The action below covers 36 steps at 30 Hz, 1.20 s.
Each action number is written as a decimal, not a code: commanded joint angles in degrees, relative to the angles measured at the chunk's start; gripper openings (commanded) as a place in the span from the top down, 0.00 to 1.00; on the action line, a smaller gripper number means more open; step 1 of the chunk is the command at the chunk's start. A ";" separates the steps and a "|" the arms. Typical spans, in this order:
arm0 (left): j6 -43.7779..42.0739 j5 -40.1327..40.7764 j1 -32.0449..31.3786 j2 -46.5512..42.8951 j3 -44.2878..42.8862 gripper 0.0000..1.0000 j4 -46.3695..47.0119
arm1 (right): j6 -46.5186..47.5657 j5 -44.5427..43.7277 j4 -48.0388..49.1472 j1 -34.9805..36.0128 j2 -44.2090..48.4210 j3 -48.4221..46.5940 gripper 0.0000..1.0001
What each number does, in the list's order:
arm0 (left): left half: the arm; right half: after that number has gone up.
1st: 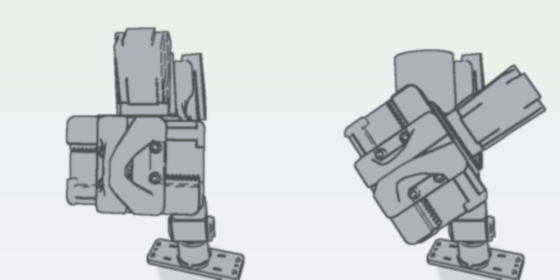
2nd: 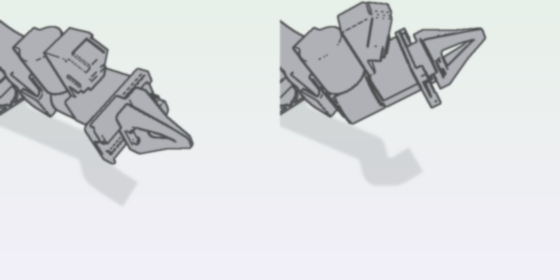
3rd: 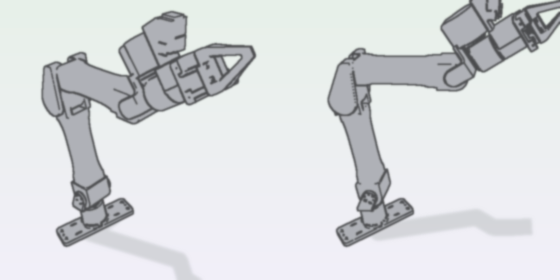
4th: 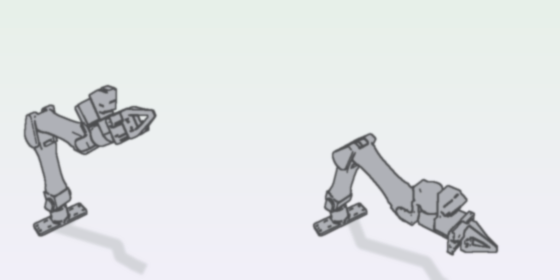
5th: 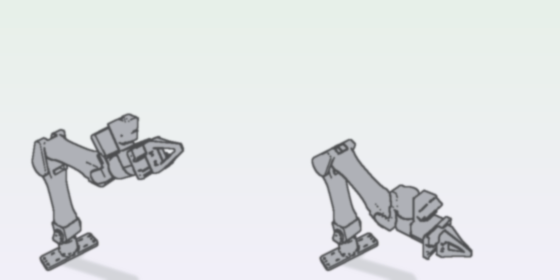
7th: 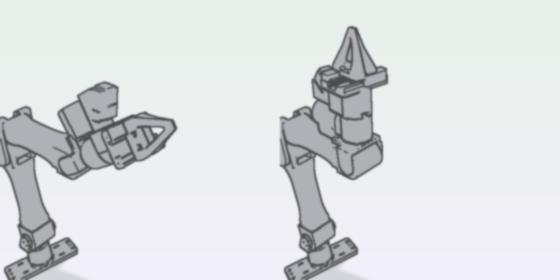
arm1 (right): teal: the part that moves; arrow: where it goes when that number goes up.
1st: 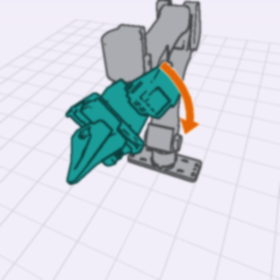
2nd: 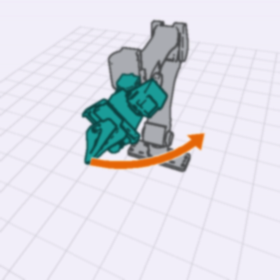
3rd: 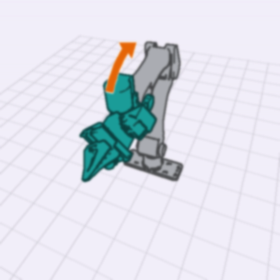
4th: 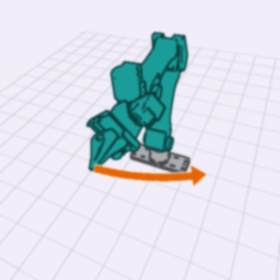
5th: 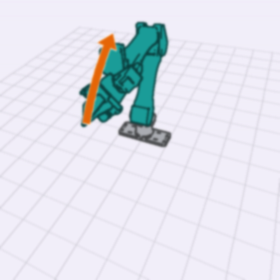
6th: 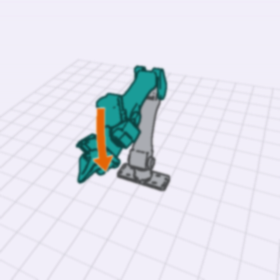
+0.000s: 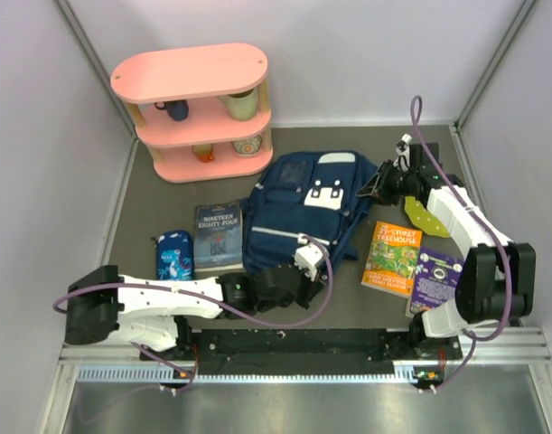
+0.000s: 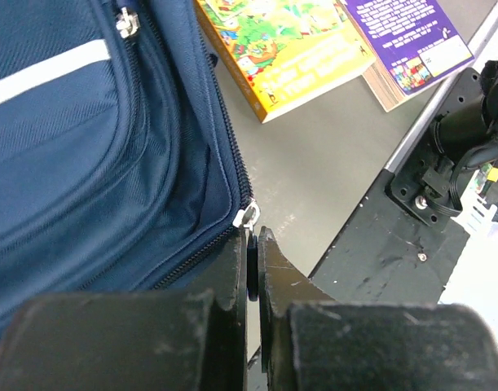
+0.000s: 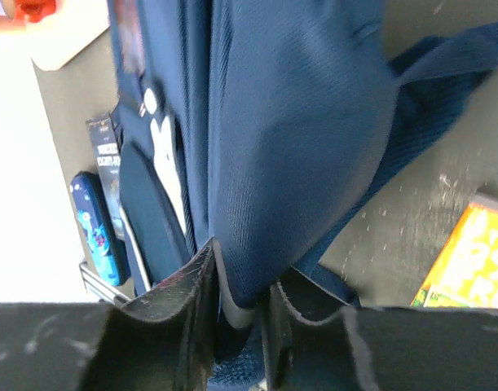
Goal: Pack the student bag
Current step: Unzip the student bag at the center of the board.
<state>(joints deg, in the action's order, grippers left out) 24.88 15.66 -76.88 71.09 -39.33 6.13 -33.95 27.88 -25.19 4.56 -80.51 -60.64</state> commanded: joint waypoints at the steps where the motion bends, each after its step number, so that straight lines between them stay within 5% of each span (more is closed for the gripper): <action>1: 1.65 -6.53 -3.89 3.00 -4.43 1.00 2.31 | 1.87 -2.82 7.27 -2.36 -6.41 -9.14 0.65; 3: 3.58 -3.72 -3.98 3.79 -4.18 1.00 3.09 | 2.49 -4.23 5.08 -2.36 -6.07 -8.62 0.47; 4: 5.77 1.77 -3.89 3.71 -3.48 1.00 4.49 | 2.75 -10.24 3.58 -2.45 -1.19 -5.40 0.17; 7: 6.40 4.19 -3.80 3.70 -3.29 1.00 5.29 | 4.68 -15.39 1.03 -3.23 5.68 -2.56 0.04; 13: 5.88 5.52 -3.71 4.41 -4.17 1.00 6.26 | 1.80 -11.81 -2.06 -4.29 17.56 5.42 0.03; 17: 5.26 5.17 -3.36 6.16 -5.49 1.00 6.35 | -6.19 2.15 0.14 -4.38 26.25 15.97 0.05; 25: 4.91 4.64 -3.27 7.83 -6.90 1.00 7.67 | -15.87 6.58 0.05 1.31 41.74 34.09 0.12; 31: 3.86 2.80 -3.19 10.03 -8.65 1.00 7.93 | -22.12 5.17 3.83 5.90 42.99 38.32 0.19; 36: 3.42 1.74 -3.19 11.88 -10.15 1.00 8.63 | -23.96 4.38 6.38 8.01 41.23 39.20 0.35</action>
<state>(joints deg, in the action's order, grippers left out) 29.61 18.61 -80.03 82.52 -45.21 7.38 -54.65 32.62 -23.27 11.03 -38.33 -21.71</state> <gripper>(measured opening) 0.035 0.685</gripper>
